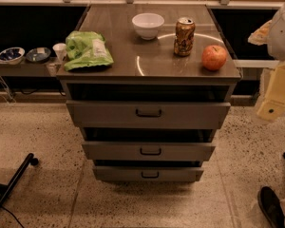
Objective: Open top drawer
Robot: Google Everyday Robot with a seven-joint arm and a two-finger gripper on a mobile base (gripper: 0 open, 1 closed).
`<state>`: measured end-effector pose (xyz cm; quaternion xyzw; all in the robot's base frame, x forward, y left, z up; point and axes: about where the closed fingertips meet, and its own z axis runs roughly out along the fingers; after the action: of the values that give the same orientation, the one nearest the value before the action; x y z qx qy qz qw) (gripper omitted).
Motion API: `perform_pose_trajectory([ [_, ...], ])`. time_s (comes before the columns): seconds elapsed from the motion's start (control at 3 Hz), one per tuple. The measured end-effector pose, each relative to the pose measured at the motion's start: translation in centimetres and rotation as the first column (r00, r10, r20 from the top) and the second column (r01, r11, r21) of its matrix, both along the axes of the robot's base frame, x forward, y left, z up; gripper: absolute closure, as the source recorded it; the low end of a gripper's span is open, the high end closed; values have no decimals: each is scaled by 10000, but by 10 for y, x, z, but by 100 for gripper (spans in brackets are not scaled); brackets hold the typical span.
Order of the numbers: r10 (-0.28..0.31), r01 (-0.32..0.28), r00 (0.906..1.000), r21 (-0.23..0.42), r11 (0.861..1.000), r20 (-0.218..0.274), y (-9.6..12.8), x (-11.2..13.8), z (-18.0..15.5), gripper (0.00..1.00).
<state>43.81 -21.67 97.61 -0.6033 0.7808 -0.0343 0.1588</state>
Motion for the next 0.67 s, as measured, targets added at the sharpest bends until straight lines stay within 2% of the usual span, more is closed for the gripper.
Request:
perform_pose_trajectory([
  [0.33, 1, -1, 10000, 0, 10000, 0, 0, 0, 0, 0],
  [0.67, 187, -187, 9997, -35, 9998, -170, 1, 1, -39, 0],
])
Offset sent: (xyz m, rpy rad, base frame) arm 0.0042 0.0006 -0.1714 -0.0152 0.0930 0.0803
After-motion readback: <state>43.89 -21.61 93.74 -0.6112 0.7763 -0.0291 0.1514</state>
